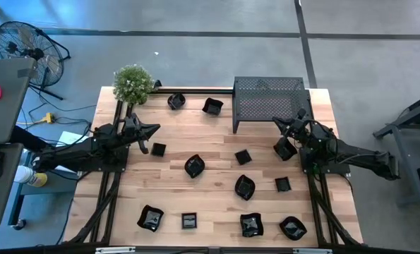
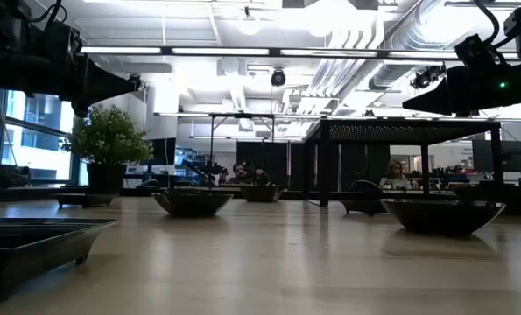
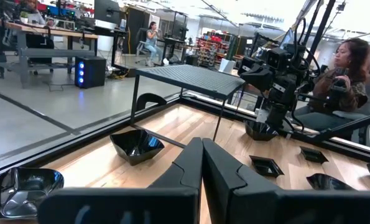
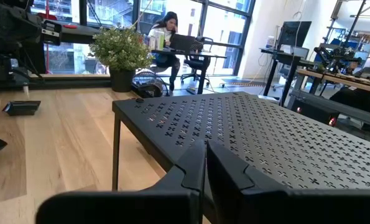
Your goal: Pick & Place Mini shaped plates
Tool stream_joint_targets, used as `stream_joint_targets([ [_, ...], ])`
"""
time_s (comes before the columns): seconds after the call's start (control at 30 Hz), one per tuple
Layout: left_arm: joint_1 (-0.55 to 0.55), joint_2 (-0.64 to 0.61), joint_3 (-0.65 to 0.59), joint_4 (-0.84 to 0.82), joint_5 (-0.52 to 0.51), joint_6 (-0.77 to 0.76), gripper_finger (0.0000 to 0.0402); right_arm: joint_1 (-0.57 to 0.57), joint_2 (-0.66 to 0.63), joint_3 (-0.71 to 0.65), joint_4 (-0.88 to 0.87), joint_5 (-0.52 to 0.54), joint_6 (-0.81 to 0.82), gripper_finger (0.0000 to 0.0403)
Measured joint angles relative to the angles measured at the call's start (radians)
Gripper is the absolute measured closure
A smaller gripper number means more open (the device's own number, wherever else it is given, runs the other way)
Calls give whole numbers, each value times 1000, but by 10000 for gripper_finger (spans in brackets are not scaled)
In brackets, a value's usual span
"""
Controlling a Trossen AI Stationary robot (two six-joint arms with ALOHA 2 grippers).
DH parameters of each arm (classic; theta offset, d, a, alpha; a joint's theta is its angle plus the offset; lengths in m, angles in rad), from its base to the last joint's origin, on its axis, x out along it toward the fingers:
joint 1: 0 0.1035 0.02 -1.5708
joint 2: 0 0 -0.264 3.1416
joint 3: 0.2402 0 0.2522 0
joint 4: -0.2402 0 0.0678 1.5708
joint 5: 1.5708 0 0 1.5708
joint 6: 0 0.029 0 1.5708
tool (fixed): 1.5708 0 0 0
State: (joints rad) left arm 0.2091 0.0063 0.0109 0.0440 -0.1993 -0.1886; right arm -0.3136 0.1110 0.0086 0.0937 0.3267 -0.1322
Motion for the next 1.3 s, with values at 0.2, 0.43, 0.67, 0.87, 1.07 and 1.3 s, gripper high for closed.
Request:
stream_joint_targets([
  [0.2,0,0,0,0,0,0,400,0,0,0,0,0,0,391],
  [0.43,0,0,23,10,11,0,400,0,0,0,0,0,0,391],
  [0.67,0,0,55,37,40,-3,400,0,0,0,0,0,0,391],
  [0.87,0,0,56,28,51,-123,400,0,0,0,0,-2,-1,391],
  [1.07,0,0,57,-55,-16,-160,400,0,0,0,44,-35,105,391],
  [1.3,0,1,60,-65,-71,-161,401,0,0,0,230,-98,383,391],
])
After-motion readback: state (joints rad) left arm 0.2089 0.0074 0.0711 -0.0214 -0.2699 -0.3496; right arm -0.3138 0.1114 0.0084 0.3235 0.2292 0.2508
